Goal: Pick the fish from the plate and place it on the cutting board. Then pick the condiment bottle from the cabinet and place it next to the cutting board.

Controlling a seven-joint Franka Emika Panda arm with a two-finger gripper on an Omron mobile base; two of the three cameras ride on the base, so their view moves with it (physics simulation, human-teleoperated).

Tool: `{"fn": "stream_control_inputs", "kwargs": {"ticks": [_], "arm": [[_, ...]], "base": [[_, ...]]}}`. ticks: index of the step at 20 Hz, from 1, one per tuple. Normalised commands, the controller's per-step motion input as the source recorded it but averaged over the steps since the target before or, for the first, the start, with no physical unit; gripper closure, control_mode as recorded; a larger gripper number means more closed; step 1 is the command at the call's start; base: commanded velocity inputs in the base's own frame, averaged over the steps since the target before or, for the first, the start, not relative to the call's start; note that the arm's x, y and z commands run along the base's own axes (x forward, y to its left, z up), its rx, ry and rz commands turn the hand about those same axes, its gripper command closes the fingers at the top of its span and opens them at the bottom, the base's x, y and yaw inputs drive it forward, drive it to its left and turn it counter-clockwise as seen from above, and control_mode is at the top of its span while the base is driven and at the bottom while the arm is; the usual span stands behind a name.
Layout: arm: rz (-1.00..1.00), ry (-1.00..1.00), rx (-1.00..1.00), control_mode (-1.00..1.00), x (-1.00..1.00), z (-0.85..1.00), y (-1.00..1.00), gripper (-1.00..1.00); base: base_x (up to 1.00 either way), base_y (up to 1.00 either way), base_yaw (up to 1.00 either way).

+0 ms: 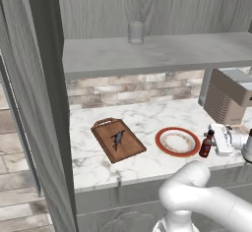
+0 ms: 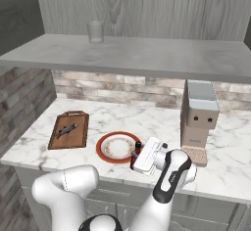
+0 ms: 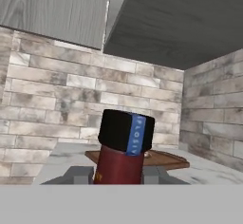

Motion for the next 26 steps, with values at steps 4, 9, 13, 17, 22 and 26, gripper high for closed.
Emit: {"fn": "stream_control_inputs", "kwargs": {"ticks": [4, 9, 13, 17, 22, 26], "arm": [[0.00, 0.00, 0.00, -1.00, 0.00, -0.19, -0.03, 1.00], [0.00, 0.00, 0.00, -1.00, 0.00, -0.18, -0.01, 1.00], [0.00, 0.00, 0.00, -1.00, 0.00, -0.14, 0.00, 1.00], [0.00, 0.00, 0.00, -1.00, 0.00, -0.16, 0.02, -1.00], [0.00, 0.00, 0.00, -1.00, 0.00, -0.15, 0.02, -1.00], [0.00, 0.00, 0.00, -1.00, 0.00, -0.09, 0.00, -1.00]], "base": [[0.00, 0.00, 0.00], [0.00, 0.00, 0.00], [0.00, 0.00, 0.00], [0.00, 0.00, 0.00], [0.00, 0.00, 0.00], [0.00, 0.00, 0.00]]}}
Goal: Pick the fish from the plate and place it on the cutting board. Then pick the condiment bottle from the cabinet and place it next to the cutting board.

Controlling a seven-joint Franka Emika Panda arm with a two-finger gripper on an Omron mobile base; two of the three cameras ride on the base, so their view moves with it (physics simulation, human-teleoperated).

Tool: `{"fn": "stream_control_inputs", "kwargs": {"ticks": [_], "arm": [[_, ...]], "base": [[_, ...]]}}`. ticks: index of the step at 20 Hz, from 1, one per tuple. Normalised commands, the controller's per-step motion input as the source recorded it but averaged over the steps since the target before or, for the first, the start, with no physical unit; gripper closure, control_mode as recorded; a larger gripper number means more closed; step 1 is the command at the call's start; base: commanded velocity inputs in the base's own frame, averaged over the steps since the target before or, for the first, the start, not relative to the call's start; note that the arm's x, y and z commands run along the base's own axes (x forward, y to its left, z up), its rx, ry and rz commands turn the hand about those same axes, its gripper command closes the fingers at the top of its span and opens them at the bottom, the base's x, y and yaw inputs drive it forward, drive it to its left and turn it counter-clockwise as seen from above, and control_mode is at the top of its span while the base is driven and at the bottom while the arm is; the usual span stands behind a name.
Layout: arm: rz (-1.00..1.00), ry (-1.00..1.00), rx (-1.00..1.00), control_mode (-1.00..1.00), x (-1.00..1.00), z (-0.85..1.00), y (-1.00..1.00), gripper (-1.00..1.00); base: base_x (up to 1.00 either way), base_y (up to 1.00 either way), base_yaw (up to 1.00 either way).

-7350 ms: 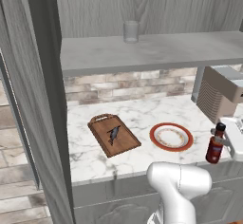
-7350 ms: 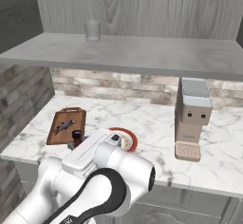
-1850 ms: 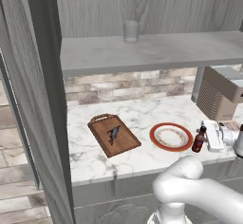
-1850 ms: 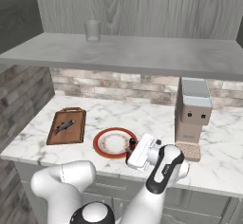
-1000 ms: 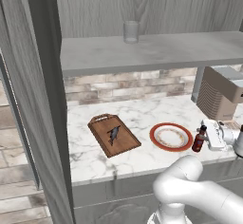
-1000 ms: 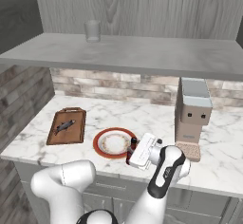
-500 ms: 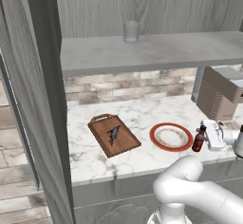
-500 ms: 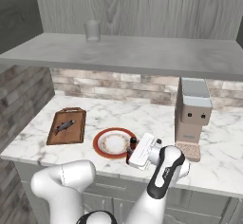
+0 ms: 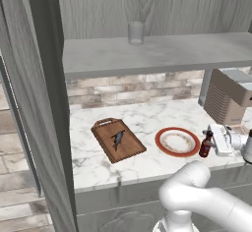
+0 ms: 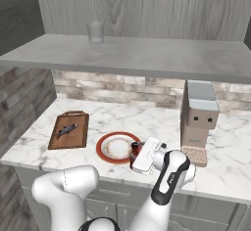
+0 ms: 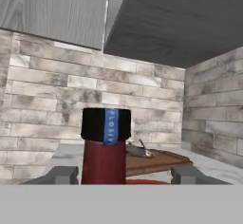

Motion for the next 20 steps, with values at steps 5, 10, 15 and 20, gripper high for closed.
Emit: {"fn": "stream_control_inputs", "kwargs": {"ticks": [5, 10, 15, 20], "arm": [[0.00, 0.00, 0.00, -1.00, 0.00, -0.05, 0.00, -1.00], [0.00, 0.00, 0.00, -1.00, 0.00, 0.00, 0.00, -1.00], [0.00, 0.00, 0.00, -1.00, 0.00, 0.00, 0.00, -1.00], [0.00, 0.00, 0.00, -1.00, 0.00, 0.00, 0.00, -1.00]], "base": [[0.00, 0.00, 0.00], [0.00, 0.00, 0.00], [0.00, 0.00, 0.00], [0.00, 0.00, 0.00]]}}
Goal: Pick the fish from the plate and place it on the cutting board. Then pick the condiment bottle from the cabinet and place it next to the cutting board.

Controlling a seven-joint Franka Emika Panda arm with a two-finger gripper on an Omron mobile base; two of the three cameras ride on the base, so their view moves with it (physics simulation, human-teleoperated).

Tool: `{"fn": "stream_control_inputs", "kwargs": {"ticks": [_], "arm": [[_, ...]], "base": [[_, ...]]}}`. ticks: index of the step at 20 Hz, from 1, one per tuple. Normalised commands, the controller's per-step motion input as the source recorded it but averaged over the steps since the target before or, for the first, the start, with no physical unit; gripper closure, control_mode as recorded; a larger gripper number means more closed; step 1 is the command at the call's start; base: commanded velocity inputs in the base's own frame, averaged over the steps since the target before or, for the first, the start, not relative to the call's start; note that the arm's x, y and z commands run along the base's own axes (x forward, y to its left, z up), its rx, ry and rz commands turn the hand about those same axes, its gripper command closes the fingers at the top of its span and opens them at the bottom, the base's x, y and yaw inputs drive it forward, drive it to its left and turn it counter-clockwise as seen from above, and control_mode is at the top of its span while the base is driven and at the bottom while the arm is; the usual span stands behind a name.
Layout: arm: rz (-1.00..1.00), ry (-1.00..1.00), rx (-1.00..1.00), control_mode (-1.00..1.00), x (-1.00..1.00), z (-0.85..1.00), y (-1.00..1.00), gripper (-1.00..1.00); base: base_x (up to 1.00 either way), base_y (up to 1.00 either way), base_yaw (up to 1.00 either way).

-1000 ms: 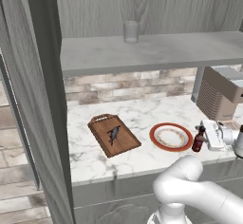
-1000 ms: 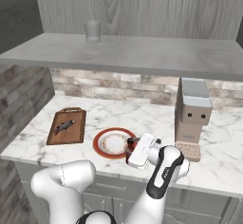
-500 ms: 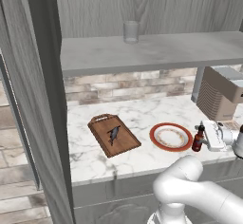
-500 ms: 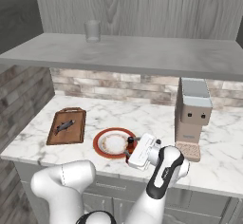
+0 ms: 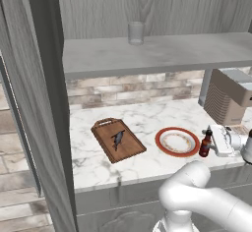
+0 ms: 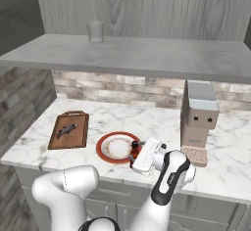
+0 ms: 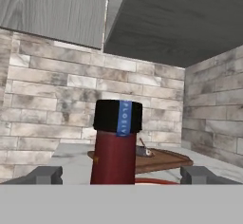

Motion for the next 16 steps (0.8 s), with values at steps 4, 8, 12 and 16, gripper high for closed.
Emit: {"fn": "stream_control_inputs", "kwargs": {"ticks": [4, 8, 12, 16], "arm": [[0.00, 0.00, 0.00, -1.00, 0.00, 0.11, -0.06, -1.00], [0.00, 0.02, 0.00, -1.00, 0.00, 0.20, -0.11, -1.00], [0.00, 0.02, 0.00, -1.00, 0.00, 0.20, -0.16, -1.00], [0.00, 0.00, -0.02, -1.00, -0.07, 0.05, -0.14, -1.00]], "base": [[0.00, 0.00, 0.00], [0.00, 0.00, 0.00], [0.00, 0.00, 0.00], [0.00, 0.00, 0.00]]}}
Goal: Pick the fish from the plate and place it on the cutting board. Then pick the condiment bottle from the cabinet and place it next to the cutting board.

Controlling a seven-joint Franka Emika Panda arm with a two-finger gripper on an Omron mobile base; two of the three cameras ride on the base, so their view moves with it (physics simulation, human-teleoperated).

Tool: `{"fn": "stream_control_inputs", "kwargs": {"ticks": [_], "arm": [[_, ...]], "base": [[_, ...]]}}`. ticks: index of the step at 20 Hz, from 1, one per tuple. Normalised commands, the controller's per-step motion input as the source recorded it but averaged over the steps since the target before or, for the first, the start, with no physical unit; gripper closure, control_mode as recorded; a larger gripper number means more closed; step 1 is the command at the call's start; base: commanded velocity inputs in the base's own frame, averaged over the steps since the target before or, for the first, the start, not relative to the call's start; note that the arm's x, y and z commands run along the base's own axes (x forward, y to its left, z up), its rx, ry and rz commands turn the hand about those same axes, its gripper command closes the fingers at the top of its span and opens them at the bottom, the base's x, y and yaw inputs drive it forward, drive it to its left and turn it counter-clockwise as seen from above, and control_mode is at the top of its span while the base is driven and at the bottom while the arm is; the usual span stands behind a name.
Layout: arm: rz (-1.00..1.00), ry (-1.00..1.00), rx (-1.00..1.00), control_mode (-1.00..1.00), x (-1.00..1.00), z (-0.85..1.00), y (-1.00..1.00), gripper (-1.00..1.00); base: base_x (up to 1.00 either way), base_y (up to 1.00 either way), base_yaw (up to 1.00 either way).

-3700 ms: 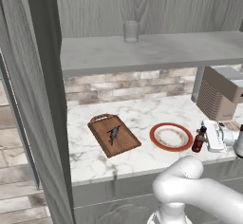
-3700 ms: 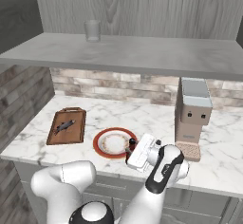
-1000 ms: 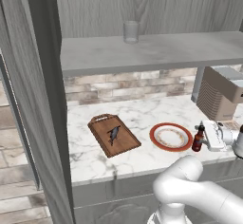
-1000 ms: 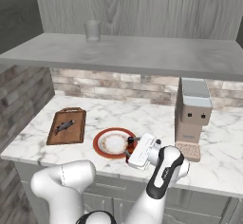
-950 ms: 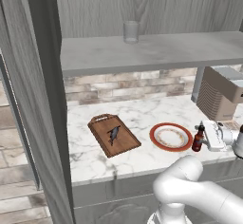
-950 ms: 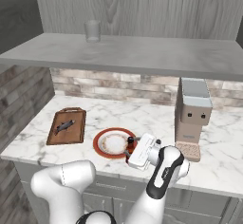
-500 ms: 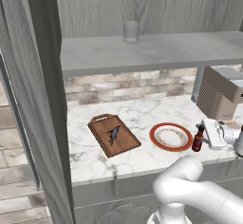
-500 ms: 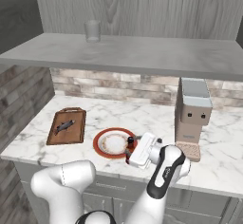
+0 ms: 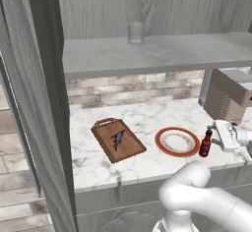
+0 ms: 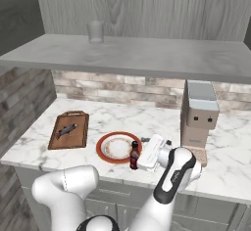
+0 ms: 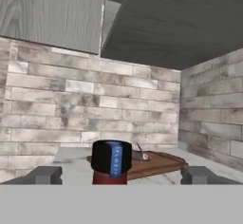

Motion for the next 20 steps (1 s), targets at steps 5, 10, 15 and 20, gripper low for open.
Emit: {"fn": "stream_control_inputs", "kwargs": {"ticks": [5, 10, 15, 20], "arm": [[0.00, -0.01, -0.08, -1.00, -0.17, -0.03, -0.08, -1.00], [0.00, -0.09, -0.12, -1.00, -0.27, -0.19, 0.00, -1.00], [0.00, -0.14, -0.13, -1.00, -0.29, -0.14, -0.04, -1.00], [-0.02, -0.20, -0.12, -1.00, -0.31, -0.06, -0.08, -1.00]], "base": [[0.00, 0.00, 0.00], [0.00, 0.00, 0.00], [0.00, 0.00, 0.00], [0.00, 0.00, 0.00]]}}
